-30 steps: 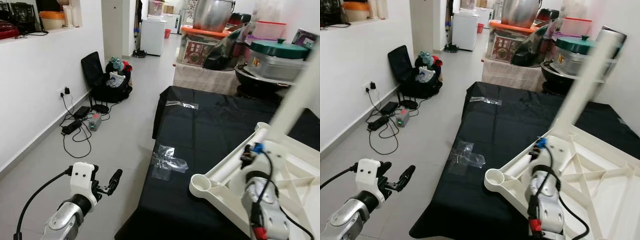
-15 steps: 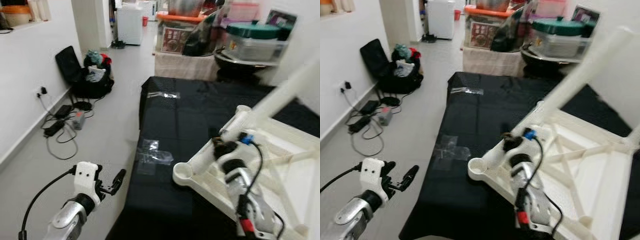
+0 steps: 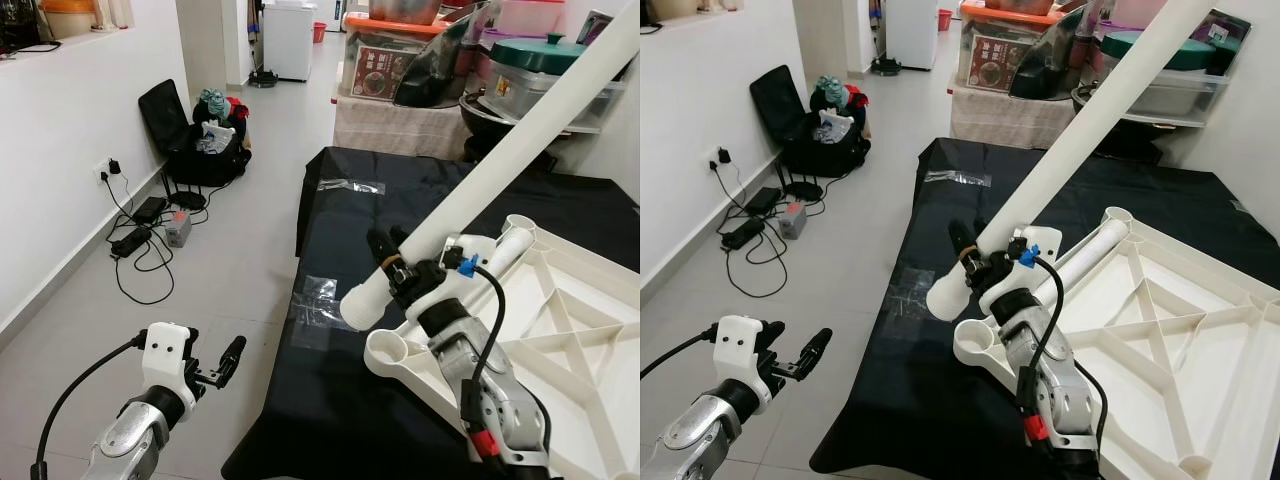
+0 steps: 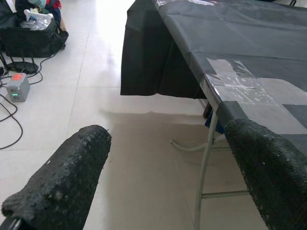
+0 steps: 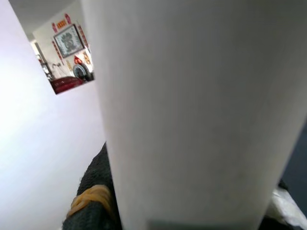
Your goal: Building children table
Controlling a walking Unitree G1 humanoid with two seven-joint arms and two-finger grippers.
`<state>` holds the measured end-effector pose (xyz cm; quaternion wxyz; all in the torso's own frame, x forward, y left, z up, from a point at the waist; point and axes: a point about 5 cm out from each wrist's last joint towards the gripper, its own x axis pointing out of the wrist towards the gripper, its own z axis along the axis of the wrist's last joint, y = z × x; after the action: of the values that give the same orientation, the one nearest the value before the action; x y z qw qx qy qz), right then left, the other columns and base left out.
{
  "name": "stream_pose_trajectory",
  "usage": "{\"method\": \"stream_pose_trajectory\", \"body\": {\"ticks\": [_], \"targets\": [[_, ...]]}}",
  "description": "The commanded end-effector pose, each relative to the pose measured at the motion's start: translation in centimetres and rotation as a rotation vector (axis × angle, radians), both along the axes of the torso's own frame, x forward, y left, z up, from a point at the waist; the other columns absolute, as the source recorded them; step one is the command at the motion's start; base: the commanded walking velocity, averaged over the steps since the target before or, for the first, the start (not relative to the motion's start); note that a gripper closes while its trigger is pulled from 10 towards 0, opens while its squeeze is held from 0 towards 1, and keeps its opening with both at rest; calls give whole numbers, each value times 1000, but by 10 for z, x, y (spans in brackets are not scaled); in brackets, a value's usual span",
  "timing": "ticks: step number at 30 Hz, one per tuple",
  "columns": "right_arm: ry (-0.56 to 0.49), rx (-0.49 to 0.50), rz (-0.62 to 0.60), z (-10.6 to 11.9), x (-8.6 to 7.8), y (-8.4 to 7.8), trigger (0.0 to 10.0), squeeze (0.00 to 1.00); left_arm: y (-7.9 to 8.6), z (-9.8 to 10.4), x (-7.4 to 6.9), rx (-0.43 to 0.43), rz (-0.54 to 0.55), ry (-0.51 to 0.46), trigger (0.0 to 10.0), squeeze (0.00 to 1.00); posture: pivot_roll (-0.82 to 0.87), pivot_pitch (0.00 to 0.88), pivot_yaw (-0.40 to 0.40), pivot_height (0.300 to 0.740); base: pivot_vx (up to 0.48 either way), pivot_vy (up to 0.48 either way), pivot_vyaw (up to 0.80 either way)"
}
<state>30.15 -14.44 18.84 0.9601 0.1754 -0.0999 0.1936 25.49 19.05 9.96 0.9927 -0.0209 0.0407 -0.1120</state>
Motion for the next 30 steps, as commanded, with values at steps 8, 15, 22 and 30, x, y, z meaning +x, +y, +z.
{"method": "stream_pose_trajectory", "body": {"ticks": [8,15,22,30], "targets": [[47,-69,-51,-23,0,-19,10000,0,-3,-2,2,-1,-4,5,10000,0,136,0,-98,740,0,0,0],[64,-119,-44,-35,-4,-18,10000,0,-2,-1,3,8,-16,4,10000,0,133,0,-92,740,0,0,0],[55,-171,-48,-39,-3,-18,10000,0,-5,-2,4,9,-39,4,10000,0,124,0,-81,740,0,0,0],[89,-243,-80,-54,-5,-20,10000,0,-6,-4,2,9,-46,10,10000,0,126,0,-84,740,0,0,0]]}}
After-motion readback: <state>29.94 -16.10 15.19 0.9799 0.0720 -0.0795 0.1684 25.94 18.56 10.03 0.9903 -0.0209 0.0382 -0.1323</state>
